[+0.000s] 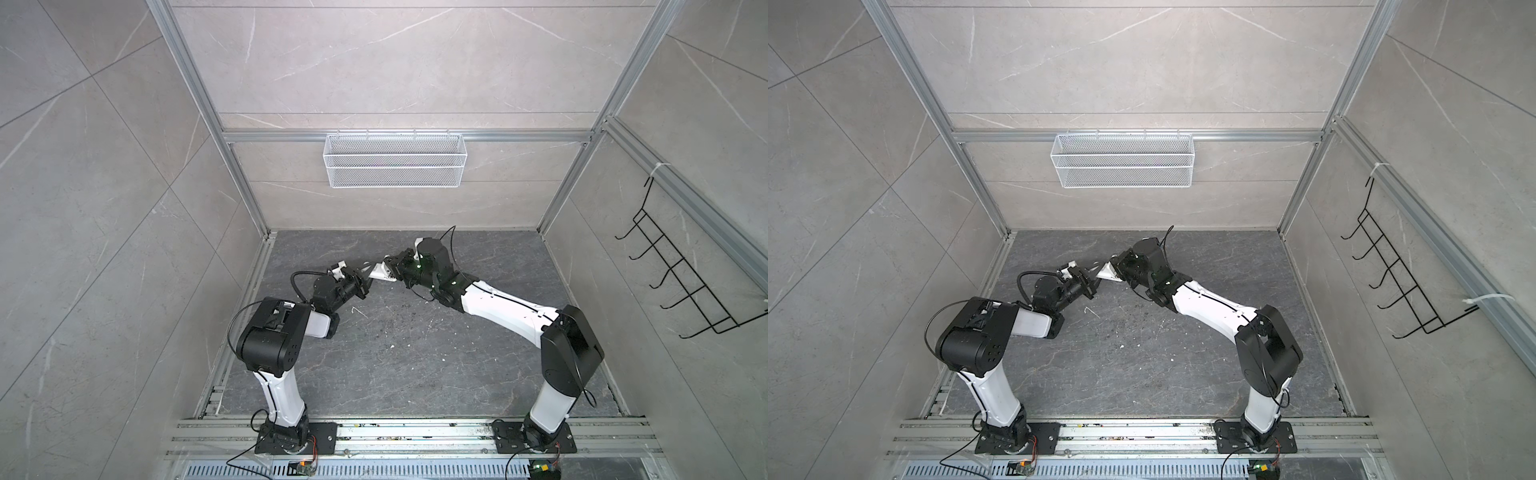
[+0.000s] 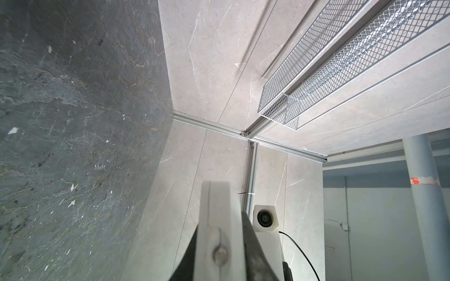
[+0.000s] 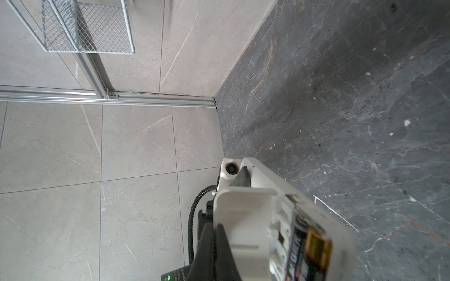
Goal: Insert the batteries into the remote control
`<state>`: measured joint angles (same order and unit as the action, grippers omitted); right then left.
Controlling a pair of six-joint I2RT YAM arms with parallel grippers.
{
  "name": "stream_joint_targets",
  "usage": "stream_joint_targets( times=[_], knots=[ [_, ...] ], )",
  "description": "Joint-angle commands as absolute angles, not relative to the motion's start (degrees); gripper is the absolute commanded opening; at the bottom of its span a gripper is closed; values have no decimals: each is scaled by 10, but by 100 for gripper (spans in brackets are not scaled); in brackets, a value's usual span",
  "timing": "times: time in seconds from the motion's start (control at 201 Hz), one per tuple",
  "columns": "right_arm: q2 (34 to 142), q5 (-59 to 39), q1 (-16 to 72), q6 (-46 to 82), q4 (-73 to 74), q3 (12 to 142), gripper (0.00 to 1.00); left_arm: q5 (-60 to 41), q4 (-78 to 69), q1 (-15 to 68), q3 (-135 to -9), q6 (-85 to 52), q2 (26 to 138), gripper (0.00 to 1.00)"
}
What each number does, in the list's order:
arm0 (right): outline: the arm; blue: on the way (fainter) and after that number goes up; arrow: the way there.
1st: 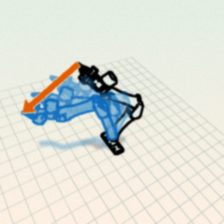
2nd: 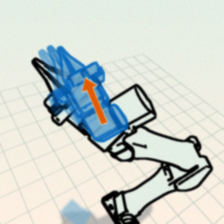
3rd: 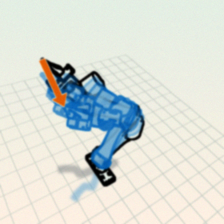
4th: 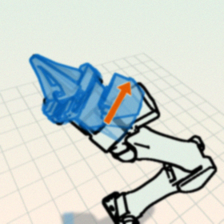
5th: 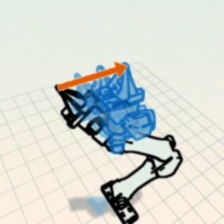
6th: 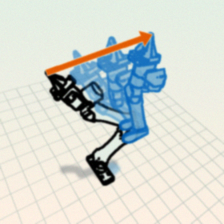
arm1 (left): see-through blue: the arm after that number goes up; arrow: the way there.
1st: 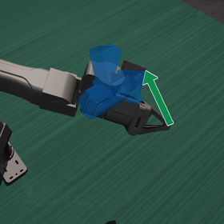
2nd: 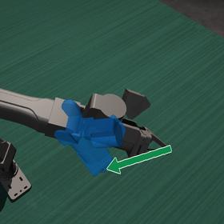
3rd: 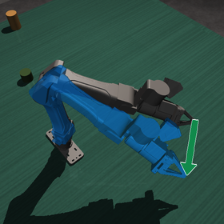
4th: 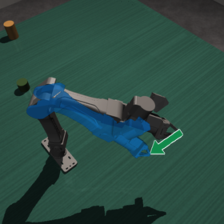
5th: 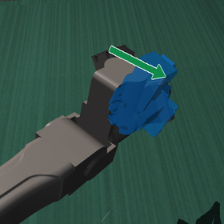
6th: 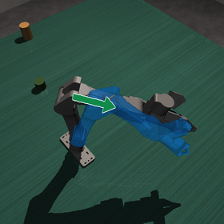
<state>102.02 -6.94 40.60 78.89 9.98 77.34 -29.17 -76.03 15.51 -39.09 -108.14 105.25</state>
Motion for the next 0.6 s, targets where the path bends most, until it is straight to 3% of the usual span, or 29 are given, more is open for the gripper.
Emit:
stream_joint_targets(
  times=[0.0,0.598],
  knots=[
    [1028,-74,408,793,99,753,0,-308,-810,145,-395,-1090,1016,0],
    [1010,-79,410,804,122,707,0,-311,-810,135,-400,-1095,1010,0]
  ],
)
